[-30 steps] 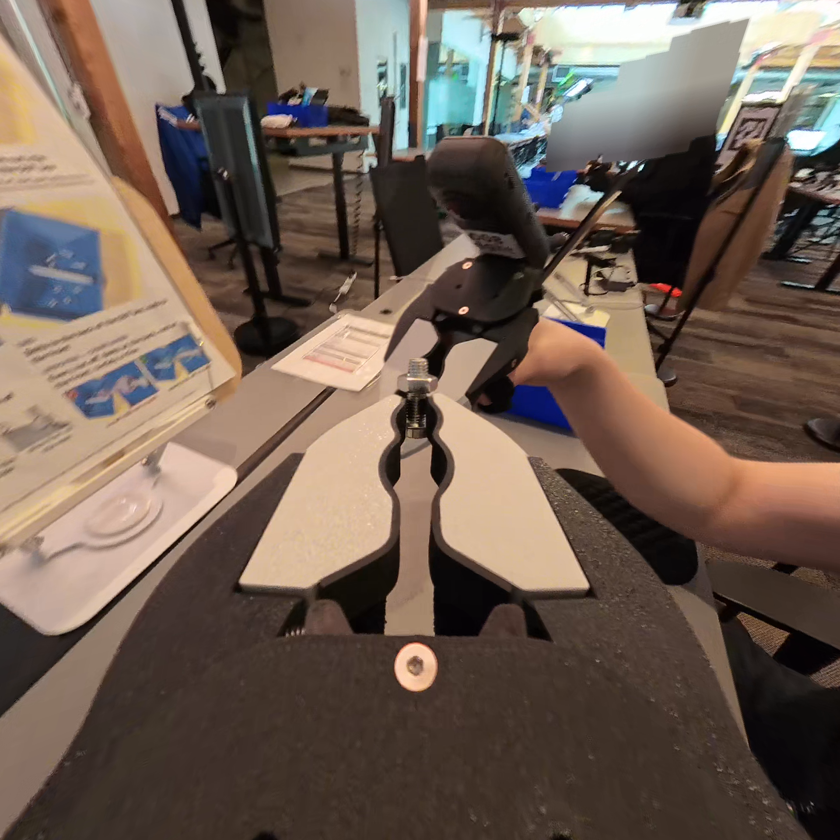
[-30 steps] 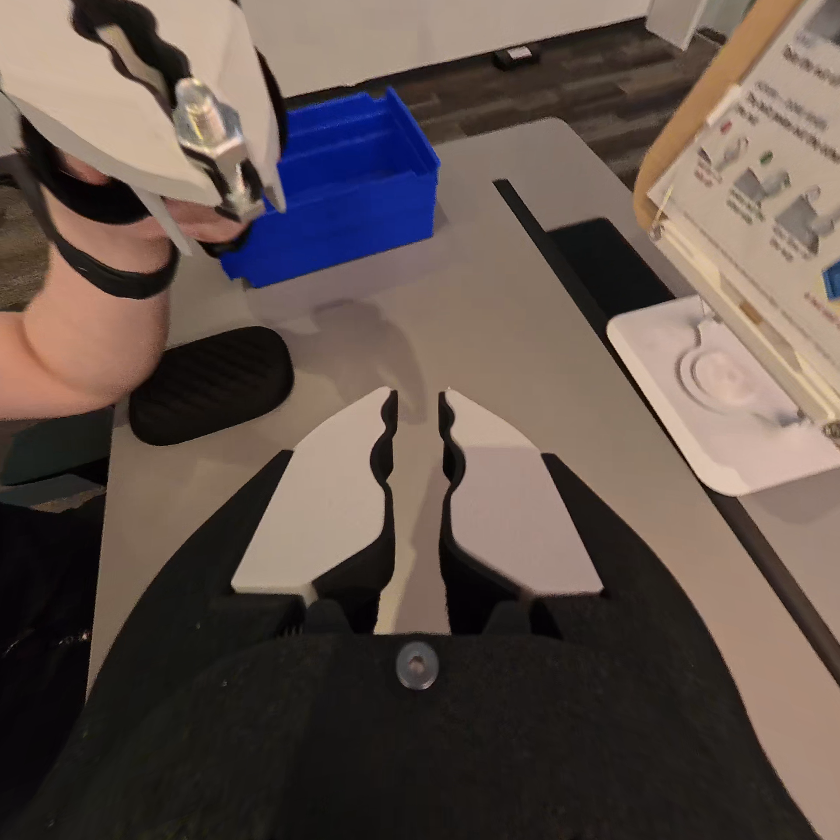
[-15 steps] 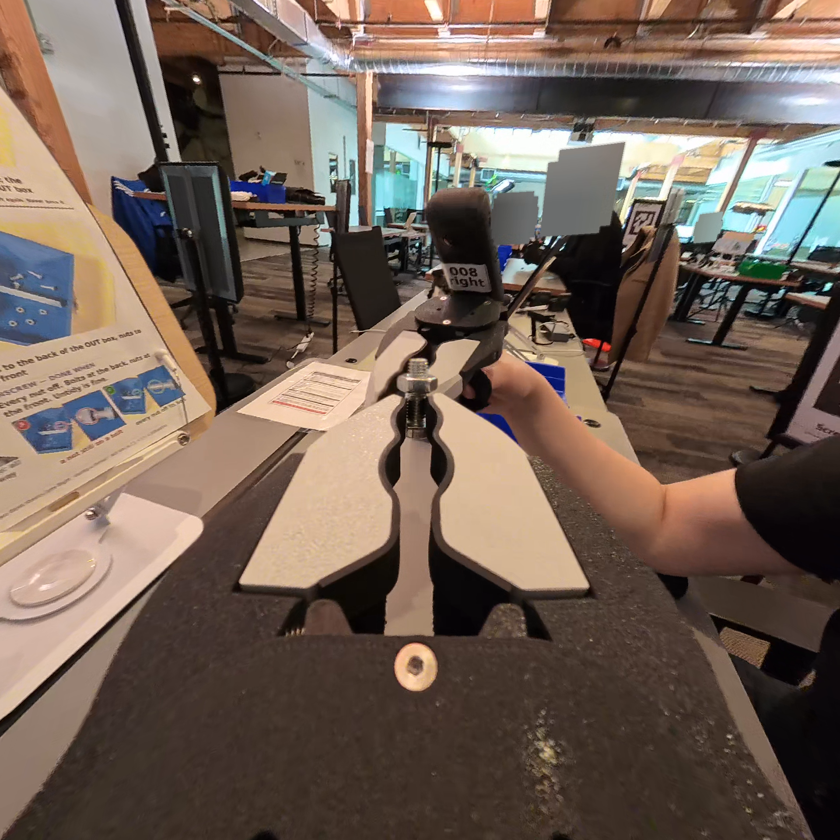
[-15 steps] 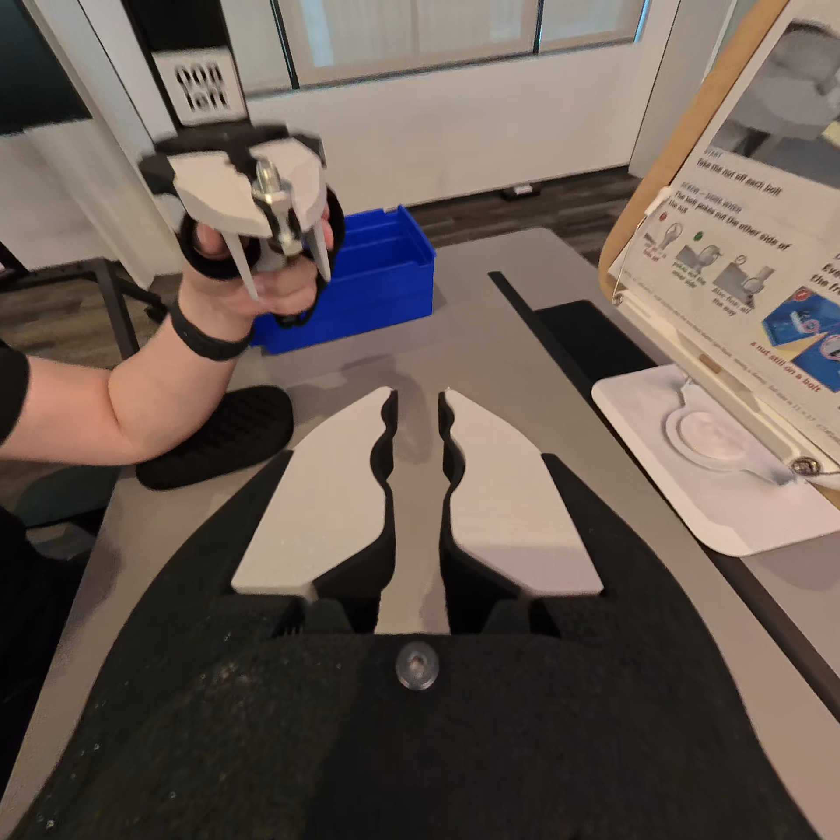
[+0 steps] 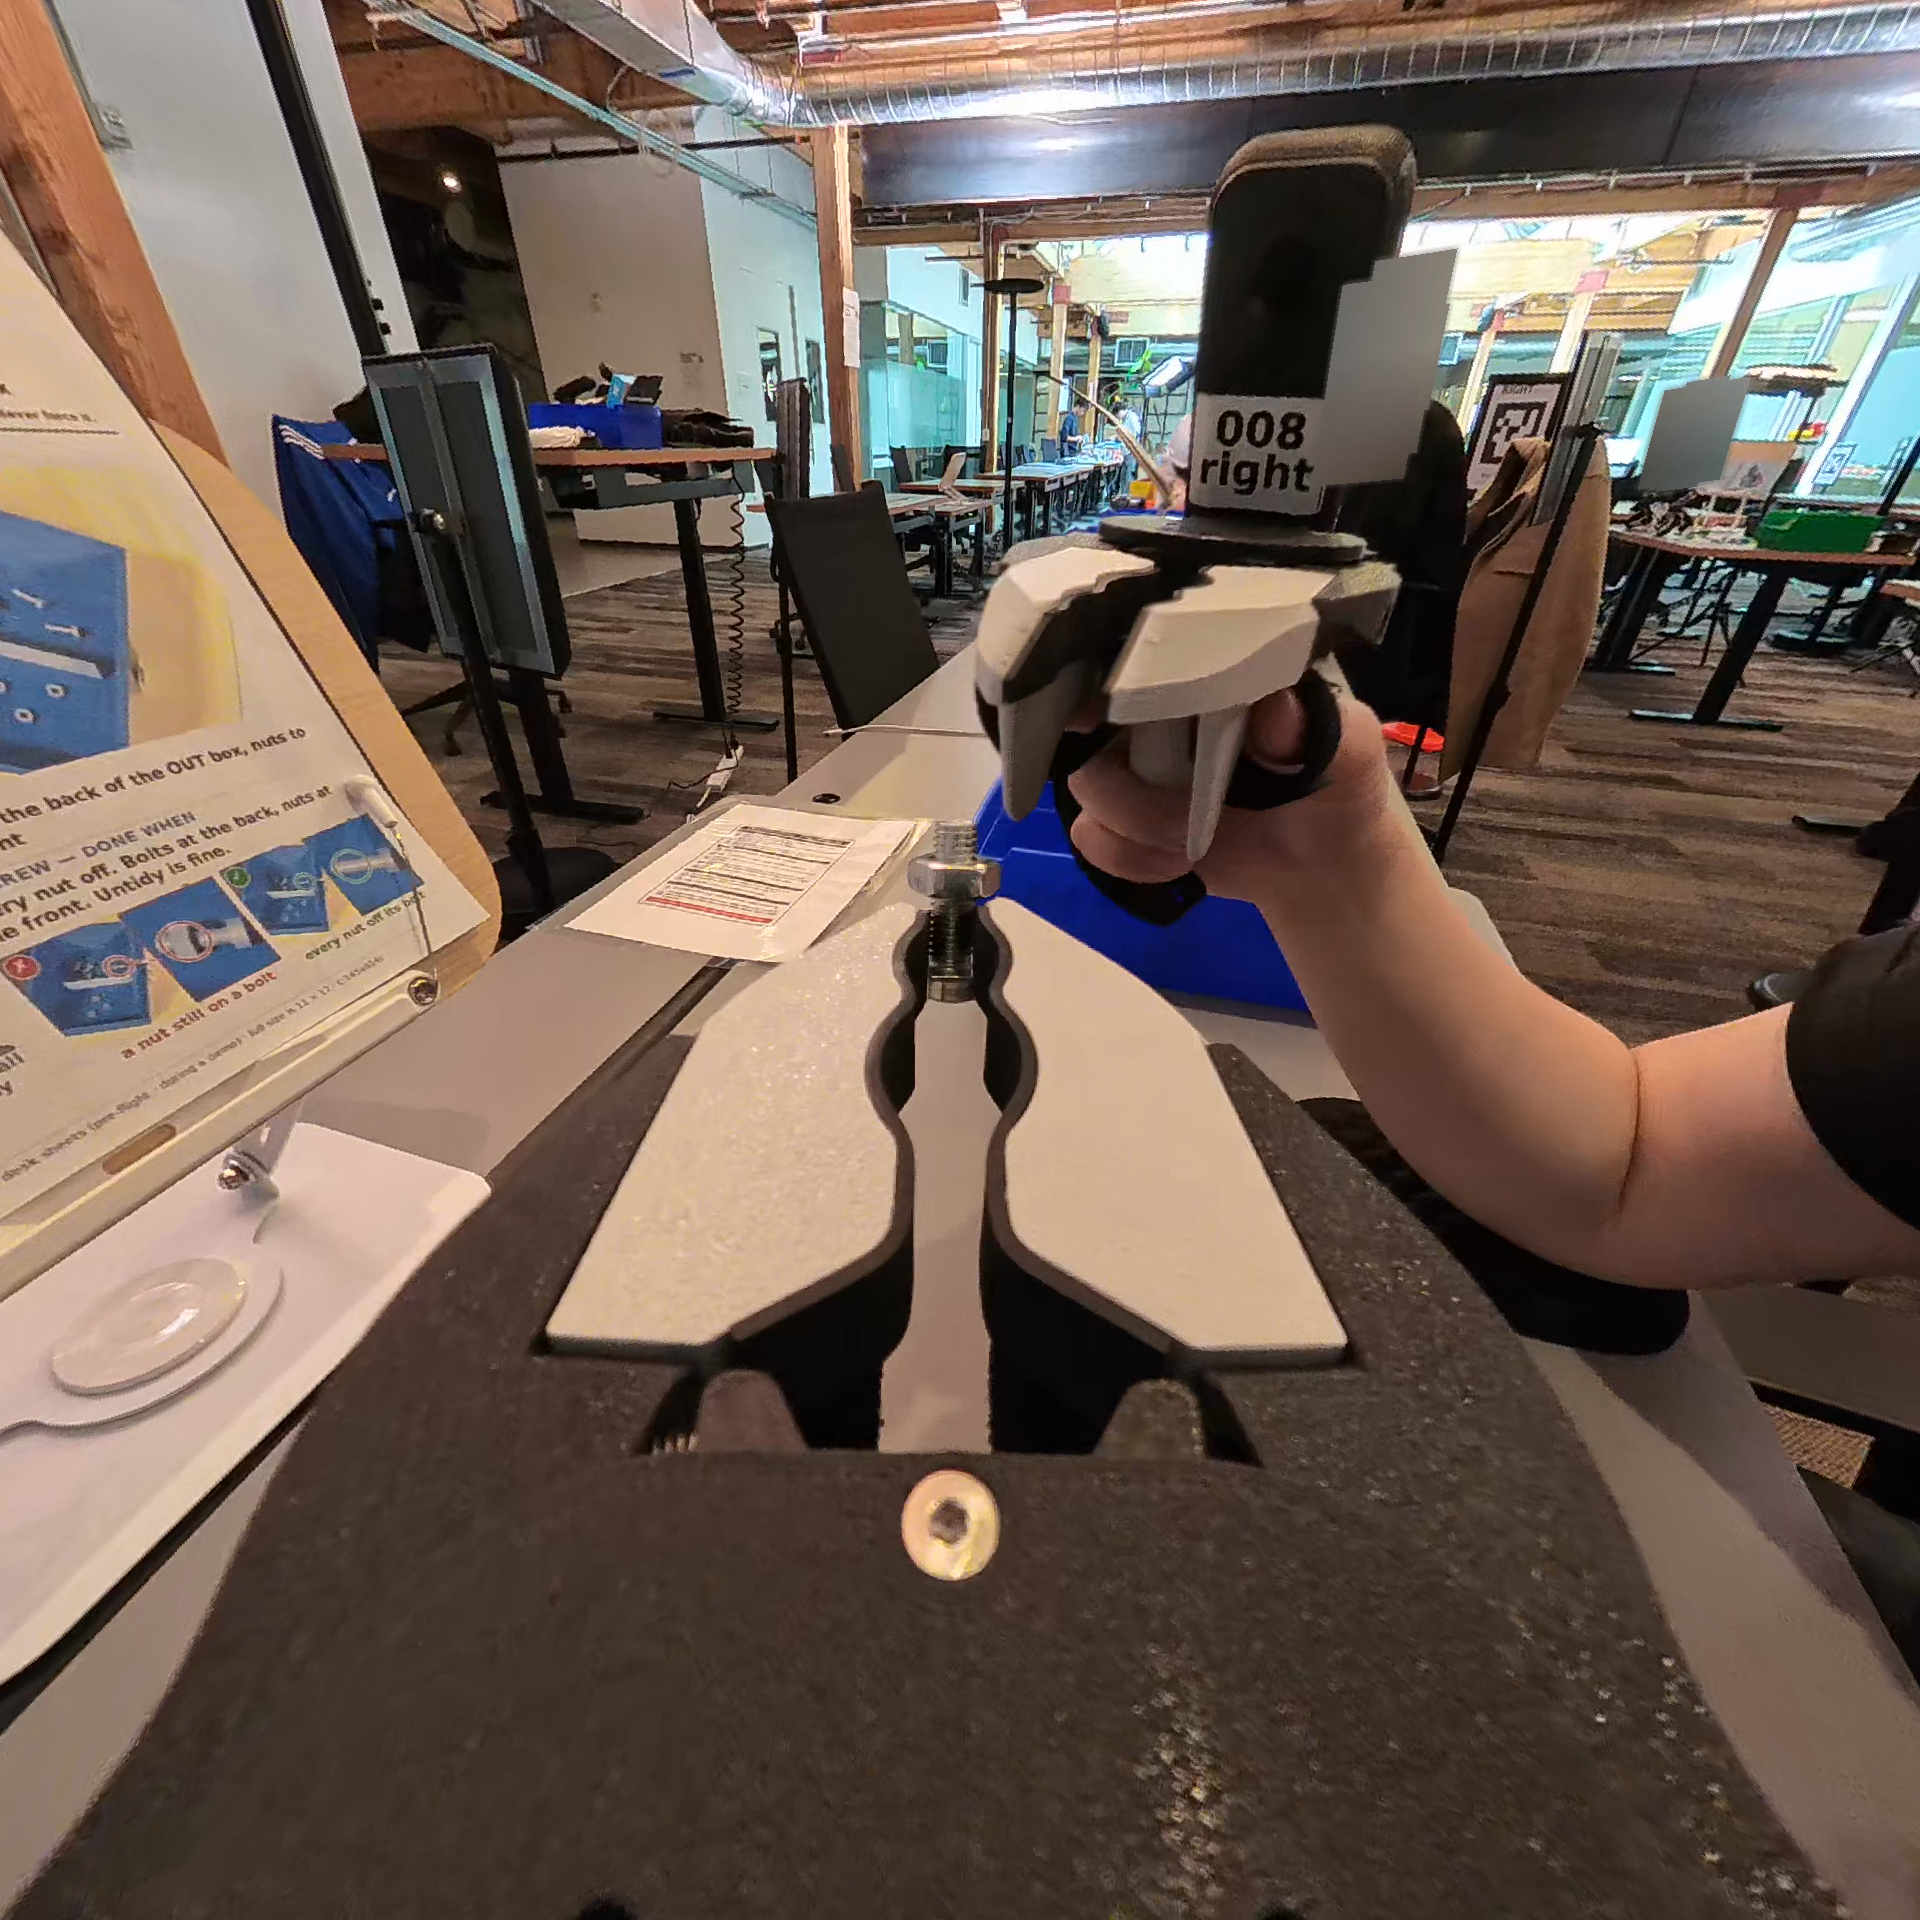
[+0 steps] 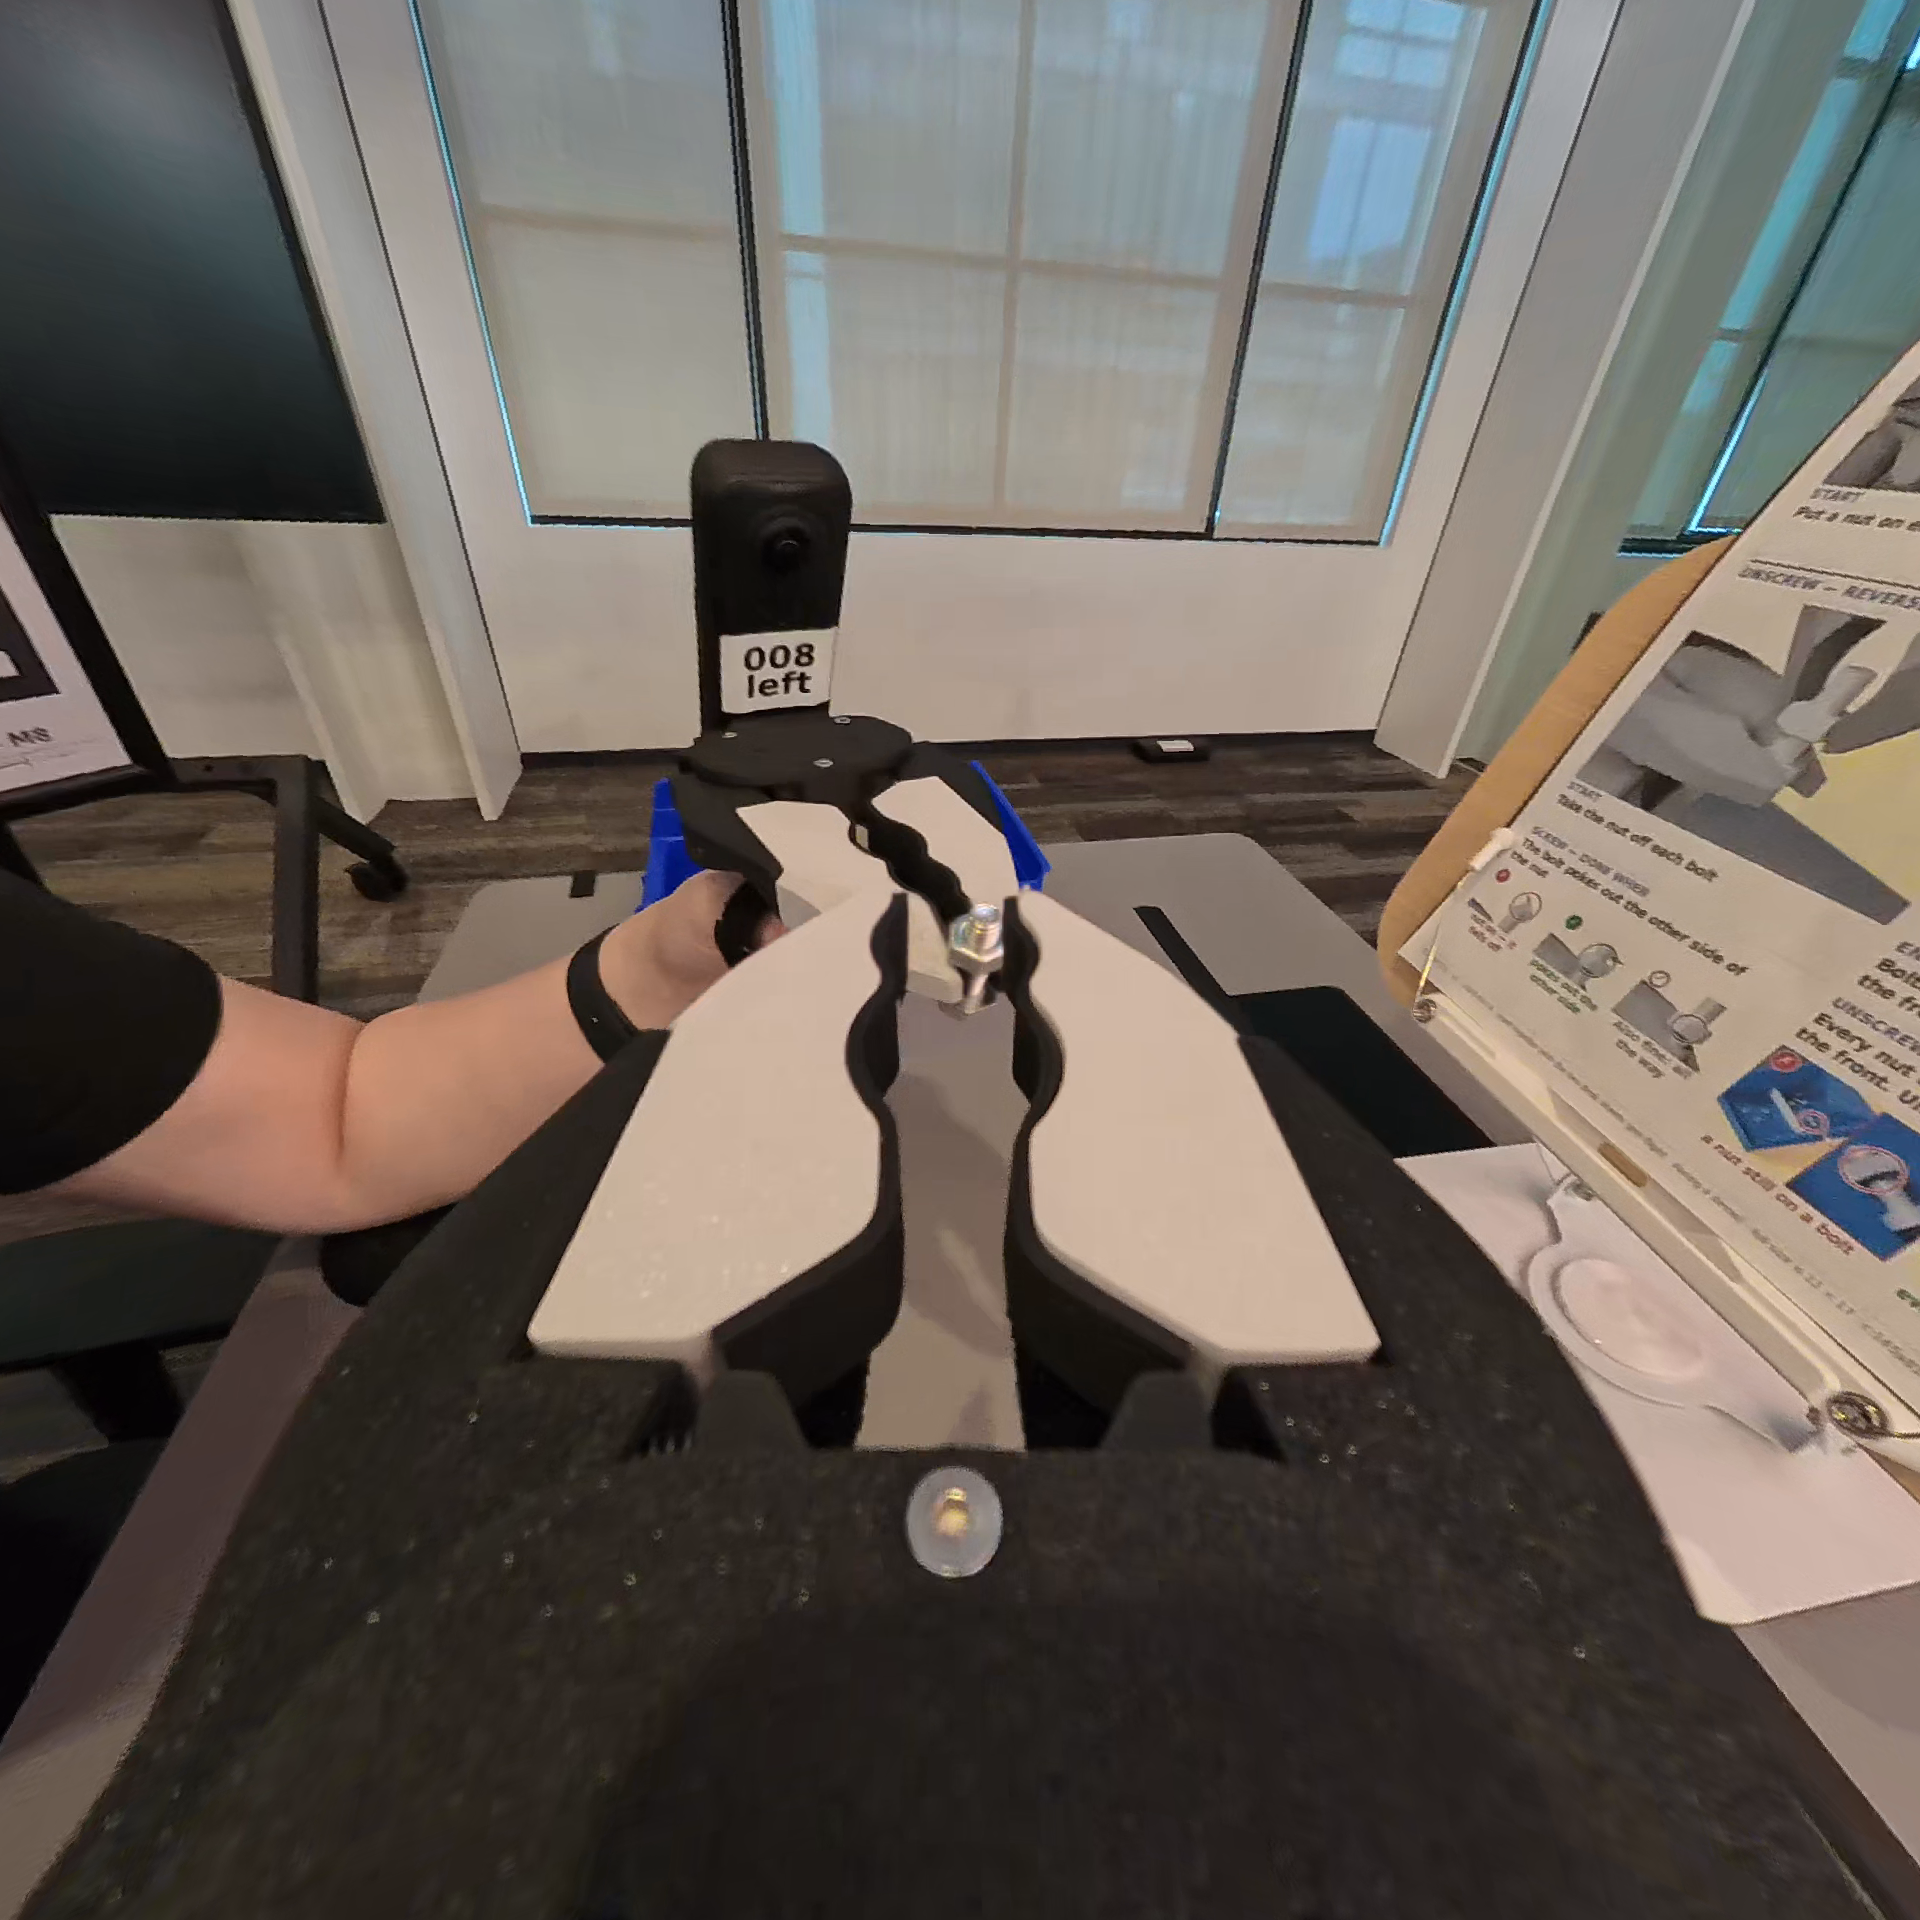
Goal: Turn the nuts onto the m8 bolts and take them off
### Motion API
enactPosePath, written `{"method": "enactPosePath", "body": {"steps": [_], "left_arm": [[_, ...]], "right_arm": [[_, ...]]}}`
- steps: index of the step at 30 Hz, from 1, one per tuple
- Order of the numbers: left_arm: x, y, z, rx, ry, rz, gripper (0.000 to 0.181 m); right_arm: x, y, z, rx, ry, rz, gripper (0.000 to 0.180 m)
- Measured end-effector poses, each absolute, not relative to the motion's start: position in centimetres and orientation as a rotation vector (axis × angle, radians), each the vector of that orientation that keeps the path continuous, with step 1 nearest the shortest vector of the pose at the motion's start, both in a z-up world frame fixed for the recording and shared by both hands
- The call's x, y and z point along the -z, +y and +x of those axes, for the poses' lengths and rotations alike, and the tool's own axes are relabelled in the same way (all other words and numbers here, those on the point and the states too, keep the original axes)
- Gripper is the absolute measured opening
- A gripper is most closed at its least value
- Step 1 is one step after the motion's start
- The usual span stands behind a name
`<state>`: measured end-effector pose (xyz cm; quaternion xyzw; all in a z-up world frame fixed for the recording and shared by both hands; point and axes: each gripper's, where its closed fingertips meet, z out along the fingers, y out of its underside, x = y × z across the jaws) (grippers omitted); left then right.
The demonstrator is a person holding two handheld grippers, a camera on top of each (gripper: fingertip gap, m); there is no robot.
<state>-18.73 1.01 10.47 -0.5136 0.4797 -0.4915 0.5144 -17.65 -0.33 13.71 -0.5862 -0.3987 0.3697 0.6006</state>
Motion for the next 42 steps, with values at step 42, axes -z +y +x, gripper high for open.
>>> {"method": "enactPosePath", "body": {"steps": [42], "left_arm": [[-10.6, -0.1, -18.1, 1.302, 1.177, -1.217, 0.026]], "right_arm": [[-11.3, 0.4, -19.2, -1.079, -1.000, -1.361, 0.007]]}}
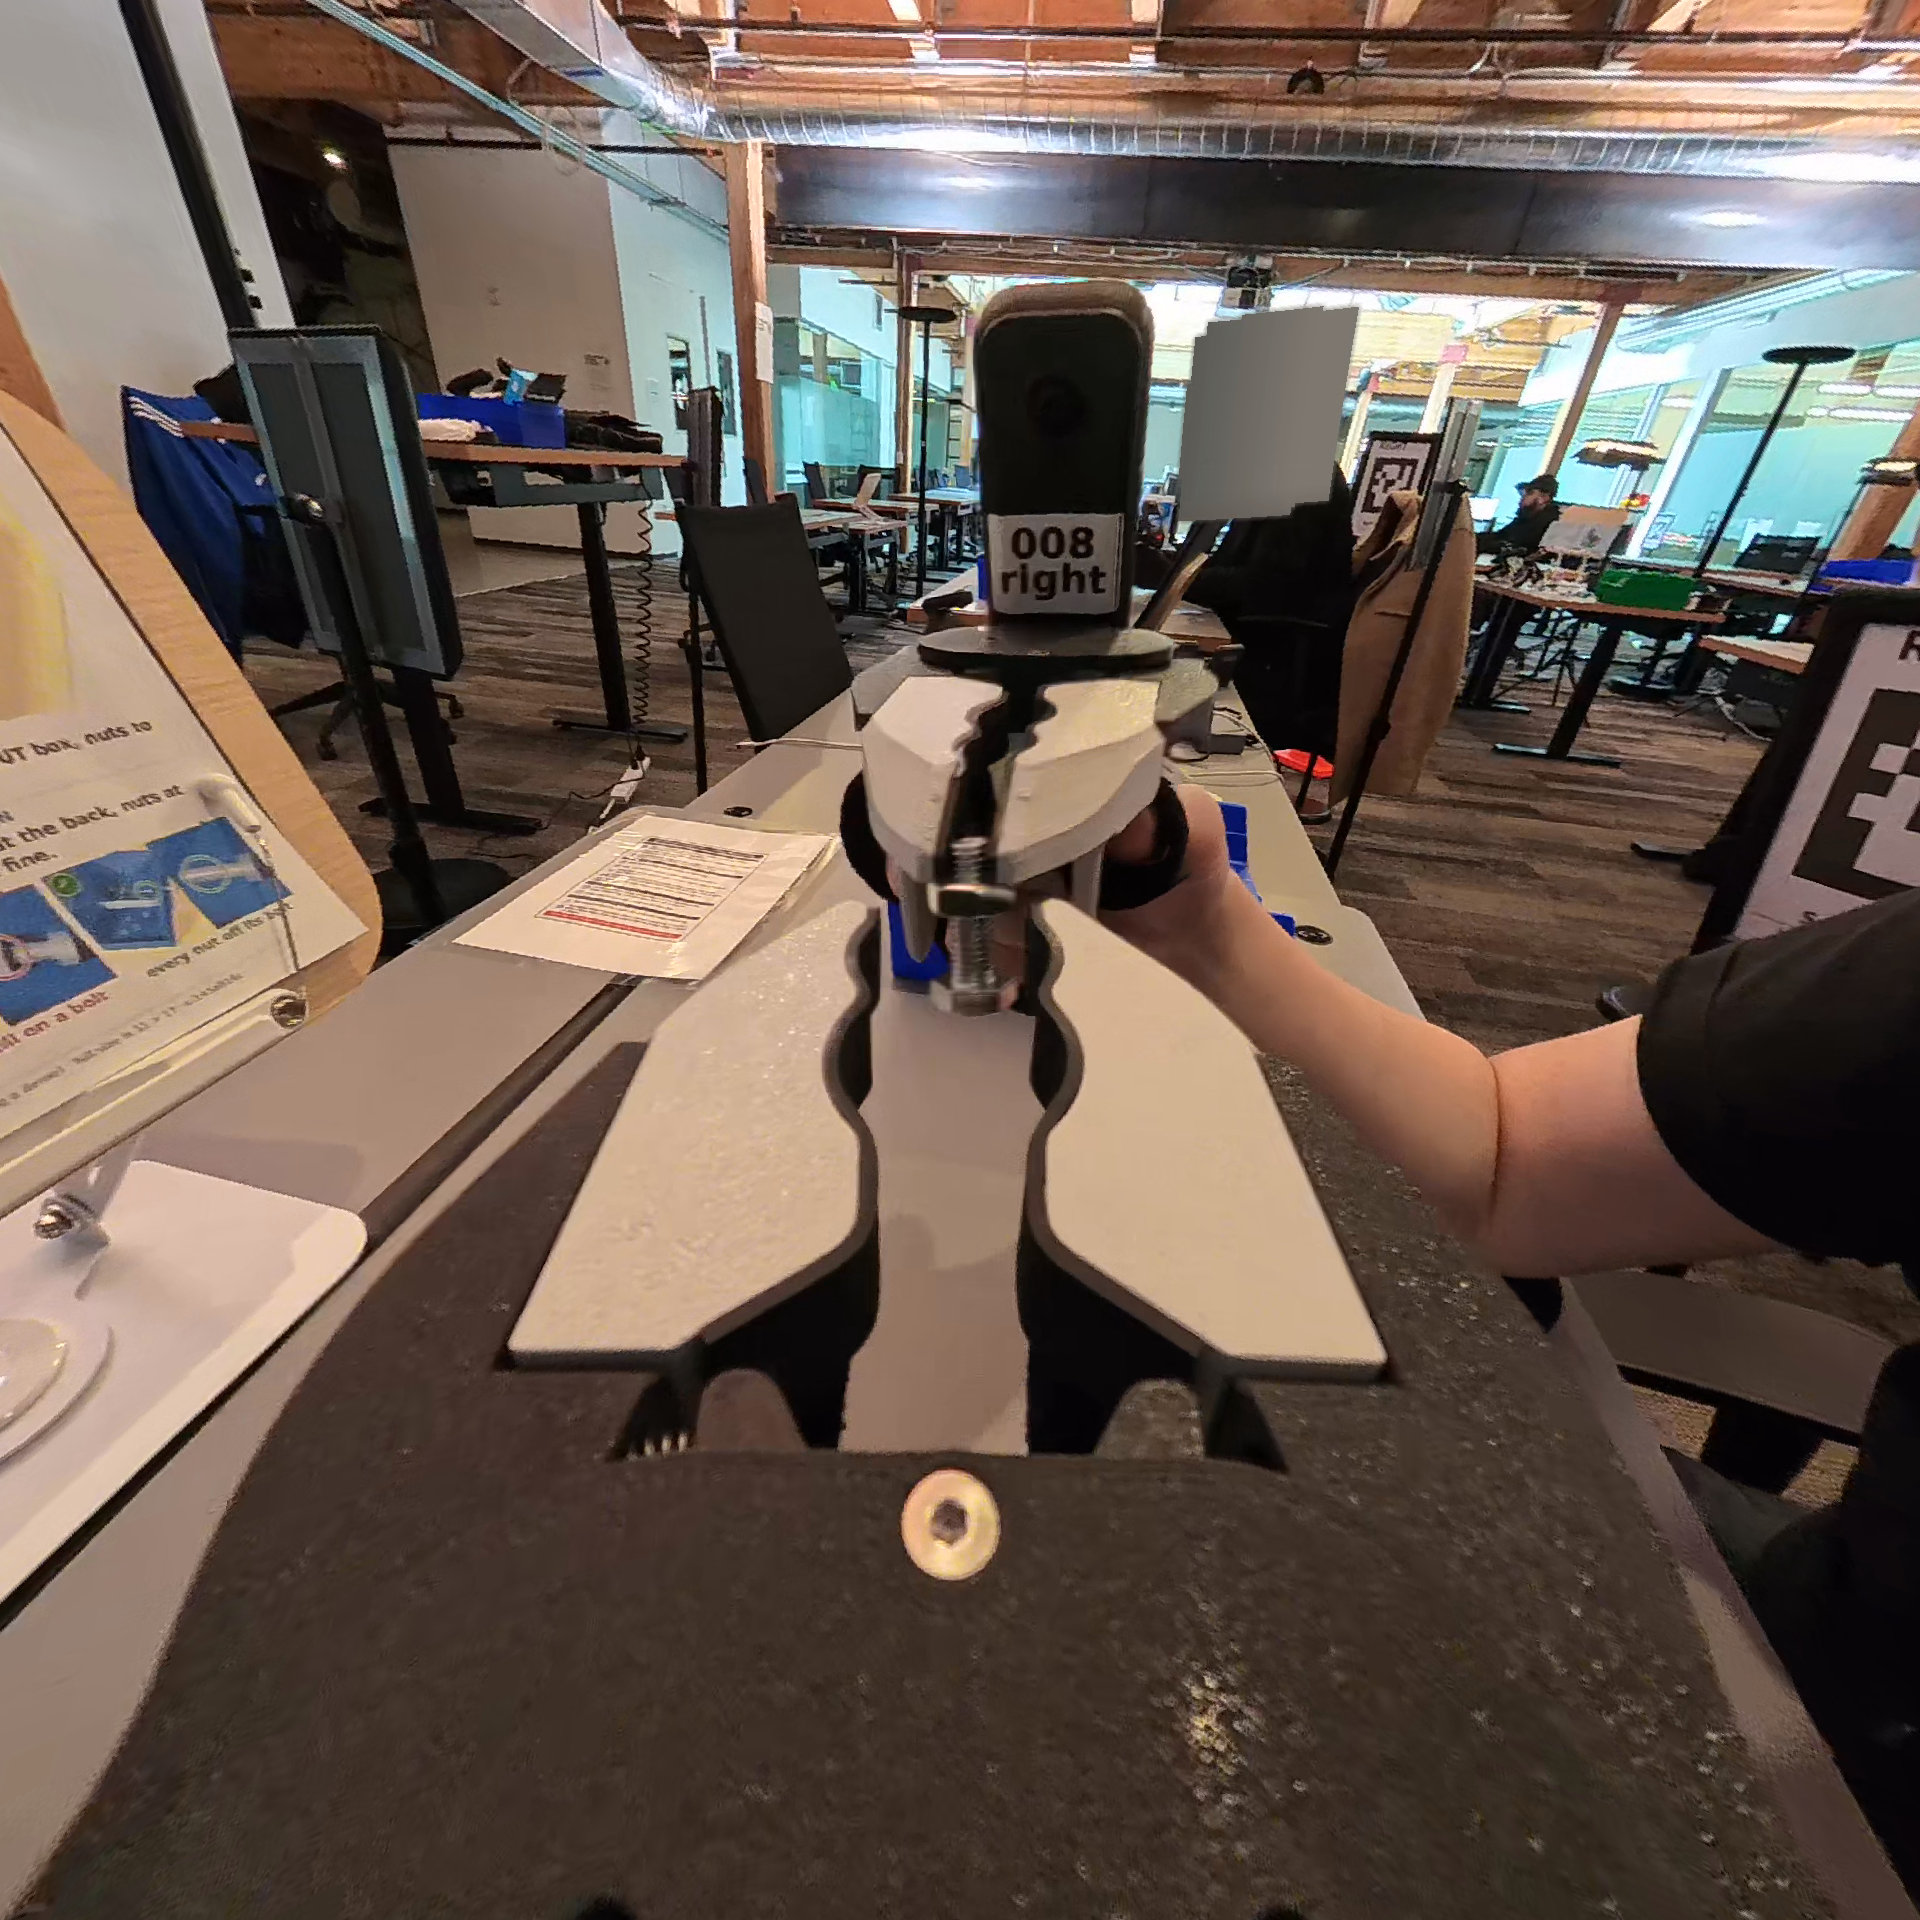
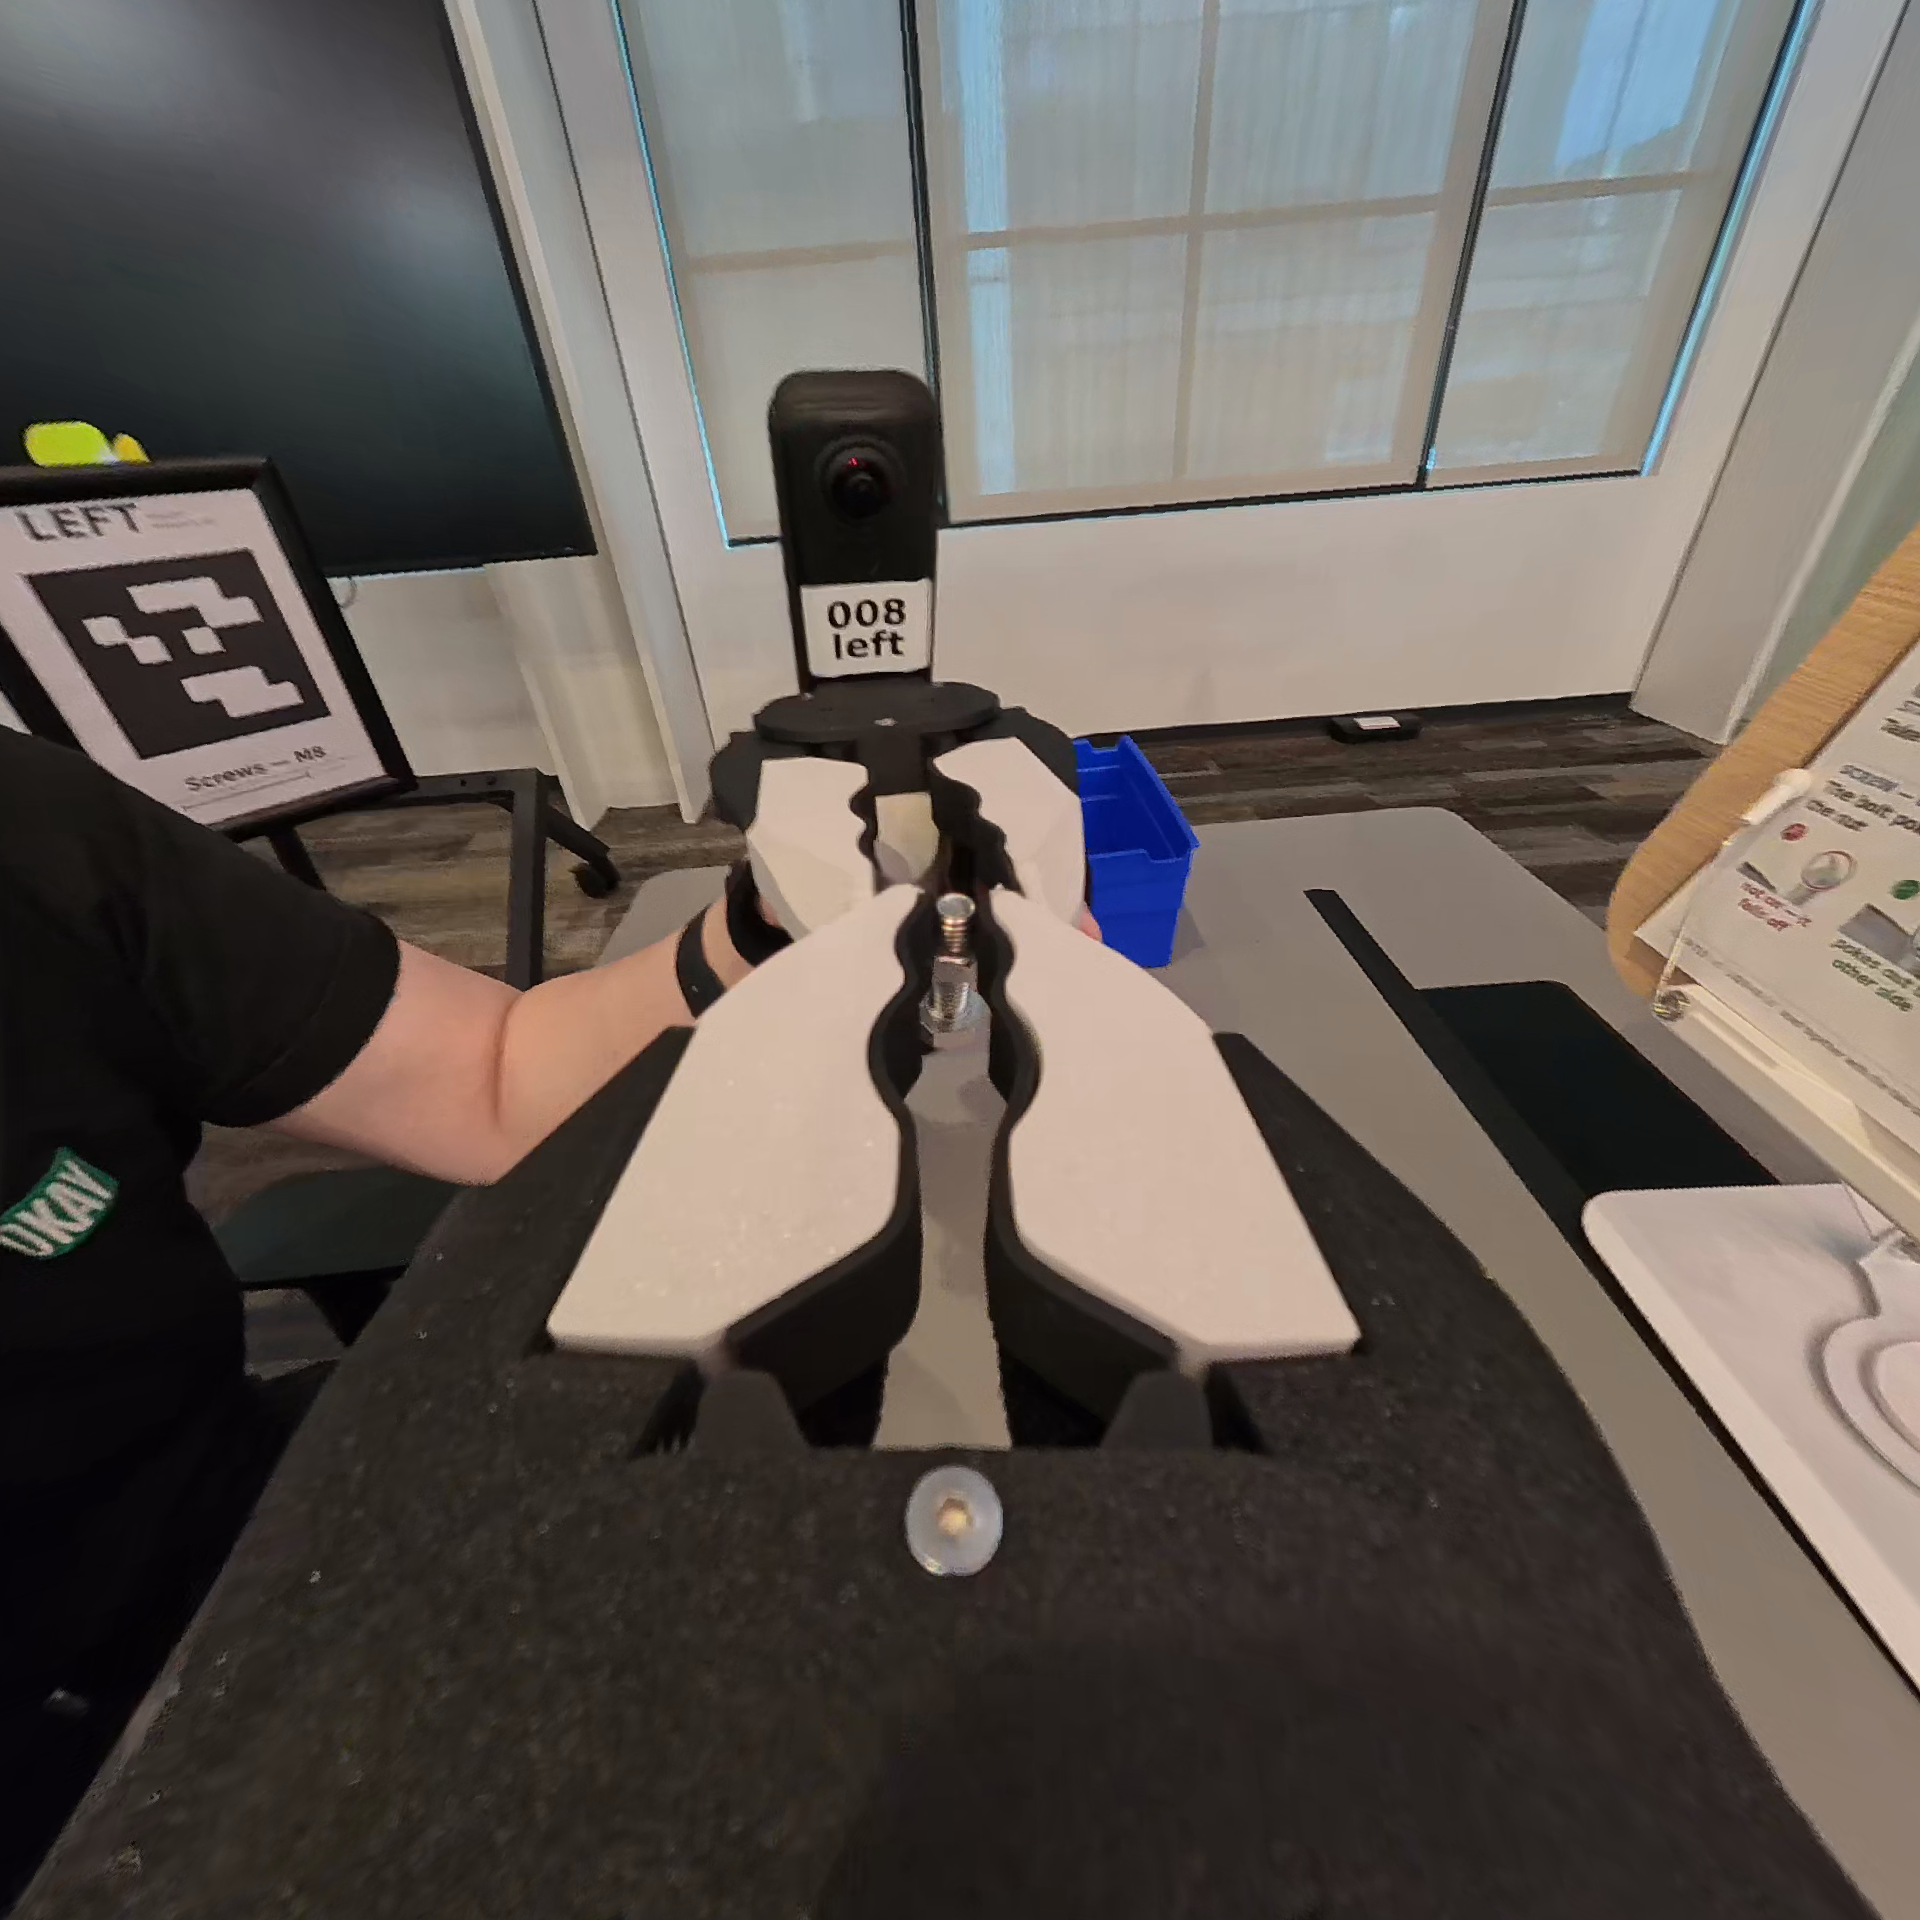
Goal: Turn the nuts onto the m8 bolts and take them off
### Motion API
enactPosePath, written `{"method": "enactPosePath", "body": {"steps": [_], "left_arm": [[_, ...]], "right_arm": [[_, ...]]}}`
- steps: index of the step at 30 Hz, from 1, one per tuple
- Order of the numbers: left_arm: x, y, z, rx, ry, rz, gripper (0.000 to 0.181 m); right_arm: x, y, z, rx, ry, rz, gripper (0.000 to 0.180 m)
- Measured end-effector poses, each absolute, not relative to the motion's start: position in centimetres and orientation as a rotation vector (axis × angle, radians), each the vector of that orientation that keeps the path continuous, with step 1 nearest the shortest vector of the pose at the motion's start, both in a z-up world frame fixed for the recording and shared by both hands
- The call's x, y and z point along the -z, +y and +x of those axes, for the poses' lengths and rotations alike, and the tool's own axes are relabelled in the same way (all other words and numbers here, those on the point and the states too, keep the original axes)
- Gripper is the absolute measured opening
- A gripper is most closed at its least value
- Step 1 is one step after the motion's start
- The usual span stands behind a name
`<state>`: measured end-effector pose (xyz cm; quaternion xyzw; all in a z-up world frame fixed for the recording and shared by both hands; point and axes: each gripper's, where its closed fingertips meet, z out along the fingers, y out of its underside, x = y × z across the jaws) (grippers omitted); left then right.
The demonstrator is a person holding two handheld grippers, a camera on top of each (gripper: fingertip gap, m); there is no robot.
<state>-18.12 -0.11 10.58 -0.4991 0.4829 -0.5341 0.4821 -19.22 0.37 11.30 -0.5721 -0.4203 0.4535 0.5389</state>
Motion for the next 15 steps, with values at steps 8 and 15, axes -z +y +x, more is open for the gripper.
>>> {"method": "enactPosePath", "body": {"steps": [8, 15], "left_arm": [[-9.1, -0.3, -18.2, 1.267, 1.262, -1.287, 0.032], [-7.8, -1.6, -16.8, 1.217, 1.361, -1.262, 0.038]], "right_arm": [[-11.0, 0.2, -19.3, -0.992, -1.044, -1.369, 0.007], [-11.3, -1.2, -19.4, -1.000, -1.117, -1.328, 0.007]]}}
